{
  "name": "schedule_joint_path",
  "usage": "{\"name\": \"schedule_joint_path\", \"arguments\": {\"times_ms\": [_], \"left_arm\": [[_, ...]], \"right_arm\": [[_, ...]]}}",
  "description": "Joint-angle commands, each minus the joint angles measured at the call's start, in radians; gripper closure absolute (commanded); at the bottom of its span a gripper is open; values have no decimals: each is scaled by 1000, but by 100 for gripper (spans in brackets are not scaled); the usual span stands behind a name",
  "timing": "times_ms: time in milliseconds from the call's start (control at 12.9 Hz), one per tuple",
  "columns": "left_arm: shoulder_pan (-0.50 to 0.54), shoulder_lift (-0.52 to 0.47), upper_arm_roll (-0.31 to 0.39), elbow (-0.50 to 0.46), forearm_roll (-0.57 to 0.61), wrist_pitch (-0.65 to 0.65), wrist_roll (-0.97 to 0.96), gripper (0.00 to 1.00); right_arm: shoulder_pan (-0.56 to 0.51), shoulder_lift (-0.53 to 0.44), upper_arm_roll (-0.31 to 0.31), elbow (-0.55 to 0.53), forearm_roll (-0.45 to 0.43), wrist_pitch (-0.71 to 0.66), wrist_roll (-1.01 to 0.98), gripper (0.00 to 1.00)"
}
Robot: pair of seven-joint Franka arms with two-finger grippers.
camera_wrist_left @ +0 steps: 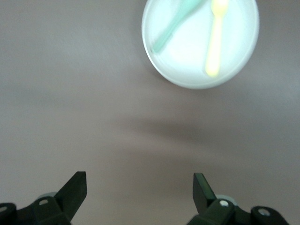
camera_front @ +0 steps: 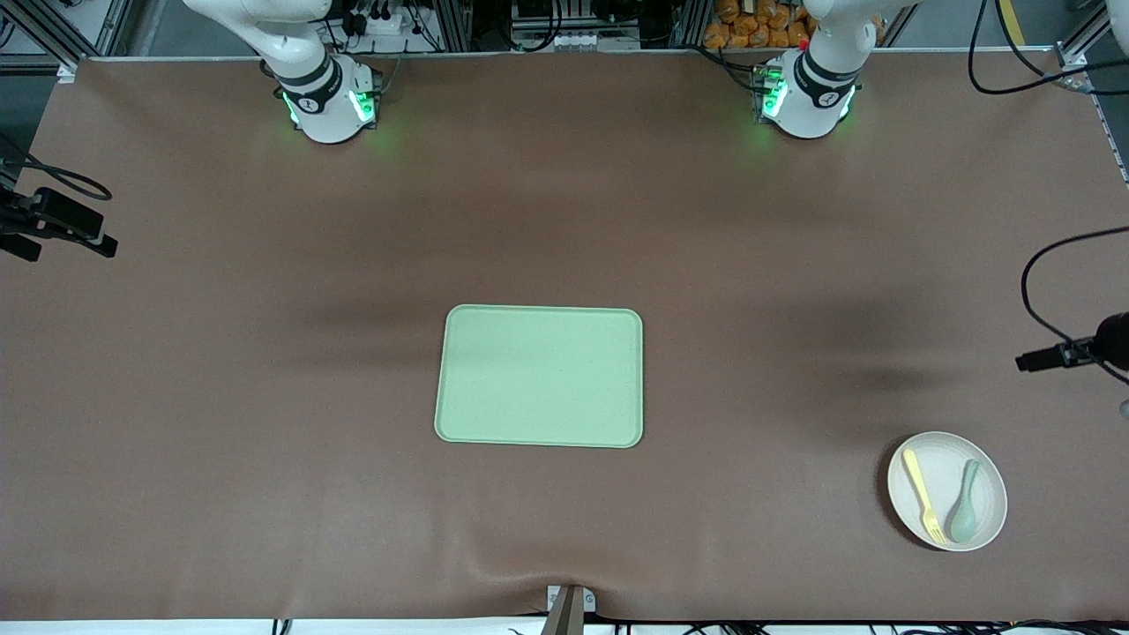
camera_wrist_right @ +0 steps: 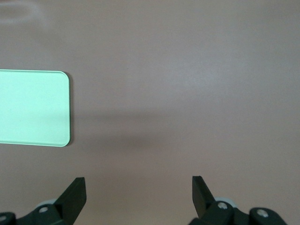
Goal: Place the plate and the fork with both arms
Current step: 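Move the left gripper toward the rim of the white plate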
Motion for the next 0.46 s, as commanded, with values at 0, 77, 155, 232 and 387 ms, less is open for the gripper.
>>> {"name": "schedule_joint_path", "arguments": {"times_ms": [0, 77, 155, 232, 387], "left_arm": [[36, 96, -9, 45, 25, 120, 2, 0], [42, 136, -9, 45, 26, 180, 11, 0], [45, 173, 2, 47, 31, 243, 24, 0], [47, 205, 16, 47, 31, 315, 31, 0], [47, 266, 18, 65, 31, 479, 38, 0]], "right_arm": [[-28, -8, 15, -3, 22, -4, -16, 0], [-28, -8, 17, -3, 22, -4, -16, 0], [-28, -8, 17, -3, 22, -4, -16, 0], [-27, -8, 17, -3, 22, -4, -16, 0], [-27, -8, 17, -3, 22, -4, -16, 0]]}}
